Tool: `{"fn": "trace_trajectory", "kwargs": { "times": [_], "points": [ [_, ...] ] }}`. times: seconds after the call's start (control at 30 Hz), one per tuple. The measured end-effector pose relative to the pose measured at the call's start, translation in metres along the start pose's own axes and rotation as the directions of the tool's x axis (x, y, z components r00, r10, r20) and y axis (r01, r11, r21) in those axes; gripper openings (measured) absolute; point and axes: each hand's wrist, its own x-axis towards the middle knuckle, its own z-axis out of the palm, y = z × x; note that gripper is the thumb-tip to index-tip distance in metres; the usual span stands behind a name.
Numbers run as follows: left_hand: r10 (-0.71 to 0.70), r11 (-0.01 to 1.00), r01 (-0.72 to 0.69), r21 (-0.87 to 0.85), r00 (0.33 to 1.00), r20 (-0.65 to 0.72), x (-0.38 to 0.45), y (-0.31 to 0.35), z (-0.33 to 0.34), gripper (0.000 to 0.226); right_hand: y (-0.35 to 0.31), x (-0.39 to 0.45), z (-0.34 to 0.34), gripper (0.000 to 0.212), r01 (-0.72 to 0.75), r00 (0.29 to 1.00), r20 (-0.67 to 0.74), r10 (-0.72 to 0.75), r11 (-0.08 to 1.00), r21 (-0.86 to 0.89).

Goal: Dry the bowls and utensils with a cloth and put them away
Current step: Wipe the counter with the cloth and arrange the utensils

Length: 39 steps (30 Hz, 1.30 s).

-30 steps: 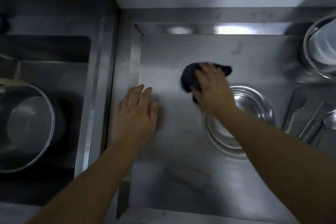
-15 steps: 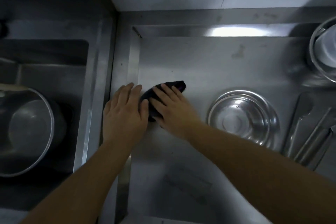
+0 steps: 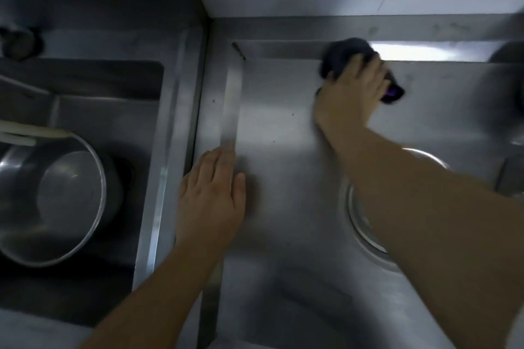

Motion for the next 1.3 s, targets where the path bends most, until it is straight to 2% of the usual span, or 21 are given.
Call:
{"fn": "trace_trajectory", "kwargs": {
  "times": [0.07,0.1,0.2,0.3,0.33,0.37,0.4,0.43,0.47,0.53,0.57,0.6,0.63,0.67,0.7,0.73,0.87,1.0,1.07,1.17,1.3],
  "points": [
    [-0.009,1.0,0.008,-0.003,0.999,-0.032,0.003,-0.002,-0.002,0.047,-0.026,-0.025,0.016,0.063,0.268,0.961,0.079,-0.266,0.963,-0.02],
    [-0.014,1.0,0.014,-0.001,0.999,-0.045,0.004,-0.004,-0.004,0.046,-0.036,-0.038,0.019,0.061,0.401,0.908,0.129,-0.398,0.916,0.003],
    [-0.02,1.0,0.019,-0.006,0.998,-0.062,0.008,-0.007,-0.013,0.043,-0.037,-0.075,0.019,0.058,0.719,0.64,0.258,-0.724,0.683,0.132],
    [-0.016,1.0,0.015,-0.007,0.999,-0.051,0.014,-0.005,-0.017,0.046,0.012,-0.108,0.005,0.058,0.884,0.37,0.348,-0.861,0.442,0.153],
    [-0.007,1.0,0.007,-0.003,0.999,-0.051,0.015,-0.003,-0.017,0.046,0.033,-0.109,0.0,0.059,0.908,0.321,0.371,-0.871,0.395,0.142],
    [0.003,1.0,-0.003,-0.004,0.999,-0.046,0.015,-0.001,-0.017,0.046,0.053,-0.103,-0.008,0.06,0.913,0.318,0.378,-0.87,0.388,0.127],
    [0.008,1.0,-0.009,-0.012,0.999,-0.038,0.015,0.001,-0.017,0.047,0.072,-0.09,-0.014,0.06,0.899,0.364,0.362,-0.858,0.425,0.103],
    [0.013,1.0,-0.014,-0.022,0.999,-0.029,0.015,0.002,-0.016,0.048,0.089,-0.071,-0.019,0.06,0.86,0.459,0.324,-0.827,0.505,0.073],
    [0.017,0.999,-0.017,-0.03,1.0,-0.022,0.014,0.003,-0.015,0.05,0.104,-0.05,-0.024,0.059,0.793,0.584,0.257,-0.77,0.608,0.022],
    [0.02,0.999,-0.02,-0.042,1.0,-0.01,0.01,0.006,-0.013,0.053,0.12,-0.009,-0.032,0.06,0.556,0.831,0.081,-0.551,0.827,-0.084],
    [0.016,0.999,-0.016,-0.051,1.0,-0.005,0.007,0.006,-0.013,0.055,0.117,0.007,-0.032,0.062,0.375,0.926,0.0,-0.377,0.922,-0.098],
    [0.014,0.998,-0.014,-0.06,1.0,0.001,0.004,0.007,-0.013,0.057,0.107,0.018,-0.03,0.065,0.156,0.985,-0.062,-0.16,0.985,-0.074],
    [0.013,0.998,-0.012,-0.066,1.0,0.007,0.0,0.007,-0.013,0.058,0.092,0.024,-0.025,0.067,-0.043,0.995,-0.094,0.04,0.999,-0.027],
    [0.009,0.997,-0.009,-0.07,1.0,0.01,-0.004,0.006,-0.014,0.058,0.071,0.027,-0.02,0.068,-0.174,0.98,-0.1,0.173,0.985,0.006],
    [0.002,0.997,-0.002,-0.074,1.0,0.006,-0.007,0.004,-0.015,0.056,0.05,0.025,-0.013,0.069,-0.23,0.969,-0.088,0.23,0.973,0.019],
    [-0.008,0.997,0.007,-0.074,1.0,-0.004,-0.01,0.002,-0.016,0.054,0.029,0.02,-0.006,0.07,-0.215,0.974,-0.068,0.216,0.976,0.025],
    [-0.062,0.996,0.061,-0.058,0.998,-0.01,-0.016,-0.016,-0.025,0.05,-0.039,-0.02,0.028,0.072,0.096,0.995,0.023,-0.097,0.994,0.045],
    [-0.121,0.992,0.119,-0.048,0.992,-0.028,-0.017,-0.034,-0.037,0.05,-0.097,-0.051,0.048,0.067,0.415,0.9,0.106,-0.422,0.906,0.083],
    [-0.136,0.99,0.135,-0.039,0.99,-0.034,-0.018,-0.039,-0.041,0.05,-0.109,-0.054,0.053,0.068,0.453,0.875,0.137,-0.465,0.885,0.111],
    [-0.138,0.989,0.136,-0.053,0.99,-0.025,-0.021,-0.04,-0.043,0.048,-0.093,-0.067,0.046,0.069,0.494,0.844,0.176,-0.507,0.862,0.112],
    [-0.14,0.987,0.137,-0.078,0.99,-0.022,-0.028,-0.042,-0.044,0.049,-0.039,-0.144,0.025,0.064,0.645,0.708,0.261,-0.656,0.751,0.139]
  ]
}}
